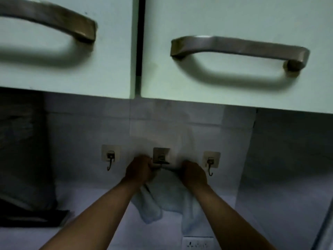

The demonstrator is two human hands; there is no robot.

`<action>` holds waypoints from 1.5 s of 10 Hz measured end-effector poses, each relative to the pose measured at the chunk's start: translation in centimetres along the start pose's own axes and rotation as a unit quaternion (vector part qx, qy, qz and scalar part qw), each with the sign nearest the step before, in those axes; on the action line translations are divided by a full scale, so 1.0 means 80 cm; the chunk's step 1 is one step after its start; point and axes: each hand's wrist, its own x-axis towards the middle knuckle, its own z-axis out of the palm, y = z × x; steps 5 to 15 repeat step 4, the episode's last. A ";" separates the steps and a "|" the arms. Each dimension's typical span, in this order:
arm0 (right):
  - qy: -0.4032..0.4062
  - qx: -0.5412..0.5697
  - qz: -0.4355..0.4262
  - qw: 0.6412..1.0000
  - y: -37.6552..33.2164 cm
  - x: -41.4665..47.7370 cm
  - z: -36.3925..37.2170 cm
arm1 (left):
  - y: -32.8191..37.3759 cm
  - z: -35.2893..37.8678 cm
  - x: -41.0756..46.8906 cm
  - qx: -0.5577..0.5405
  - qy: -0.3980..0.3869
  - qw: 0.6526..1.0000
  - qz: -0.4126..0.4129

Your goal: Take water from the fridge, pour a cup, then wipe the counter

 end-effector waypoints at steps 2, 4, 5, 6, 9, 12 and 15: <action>-0.095 0.000 -0.024 0.995 0.004 -0.024 0.083 | -0.004 0.040 -0.014 -0.081 -0.086 0.991 -0.059; -0.080 0.003 -0.036 0.996 -0.008 -0.038 0.078 | -0.008 0.024 -0.044 -0.048 -0.070 0.994 -0.066; -0.080 0.003 -0.036 0.996 -0.008 -0.038 0.078 | -0.008 0.024 -0.044 -0.048 -0.070 0.994 -0.066; -0.080 0.003 -0.036 0.996 -0.008 -0.038 0.078 | -0.008 0.024 -0.044 -0.048 -0.070 0.994 -0.066; -0.080 0.003 -0.036 0.996 -0.008 -0.038 0.078 | -0.008 0.024 -0.044 -0.048 -0.070 0.994 -0.066; -0.080 0.003 -0.036 0.996 -0.008 -0.038 0.078 | -0.008 0.024 -0.044 -0.048 -0.070 0.994 -0.066; -0.080 0.003 -0.036 0.996 -0.008 -0.038 0.078 | -0.008 0.024 -0.044 -0.048 -0.070 0.994 -0.066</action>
